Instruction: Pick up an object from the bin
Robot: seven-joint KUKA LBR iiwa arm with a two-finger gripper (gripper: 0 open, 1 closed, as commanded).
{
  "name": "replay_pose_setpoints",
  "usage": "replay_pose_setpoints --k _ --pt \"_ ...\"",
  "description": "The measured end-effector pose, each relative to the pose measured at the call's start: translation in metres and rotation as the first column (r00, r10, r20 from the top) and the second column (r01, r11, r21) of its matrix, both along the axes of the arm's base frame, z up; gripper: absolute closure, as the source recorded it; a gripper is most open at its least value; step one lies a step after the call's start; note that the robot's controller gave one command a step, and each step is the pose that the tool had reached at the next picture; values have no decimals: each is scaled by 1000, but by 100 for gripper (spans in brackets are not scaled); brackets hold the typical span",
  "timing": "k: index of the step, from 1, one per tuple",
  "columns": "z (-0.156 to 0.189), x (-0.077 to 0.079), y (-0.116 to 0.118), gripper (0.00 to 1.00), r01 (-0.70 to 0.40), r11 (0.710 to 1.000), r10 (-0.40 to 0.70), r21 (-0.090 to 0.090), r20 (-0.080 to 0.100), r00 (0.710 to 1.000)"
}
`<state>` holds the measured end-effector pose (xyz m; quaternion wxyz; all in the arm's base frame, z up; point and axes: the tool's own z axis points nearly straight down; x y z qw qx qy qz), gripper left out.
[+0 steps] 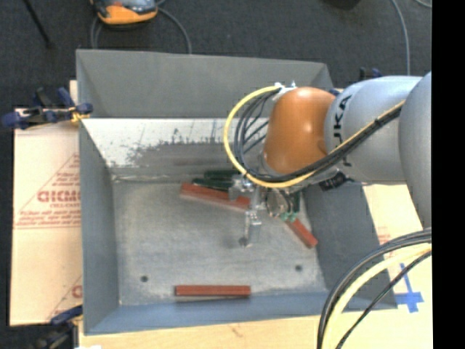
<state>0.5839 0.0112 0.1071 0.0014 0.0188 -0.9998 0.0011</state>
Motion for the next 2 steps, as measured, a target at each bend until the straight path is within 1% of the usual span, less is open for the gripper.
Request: replay_pose_setpoints --k 1,2 --pt "-17 56 32 0 20 1000 -20 3 16 1000" --pt "-33 69 50 0 -9 1000 9 4 4 1000"
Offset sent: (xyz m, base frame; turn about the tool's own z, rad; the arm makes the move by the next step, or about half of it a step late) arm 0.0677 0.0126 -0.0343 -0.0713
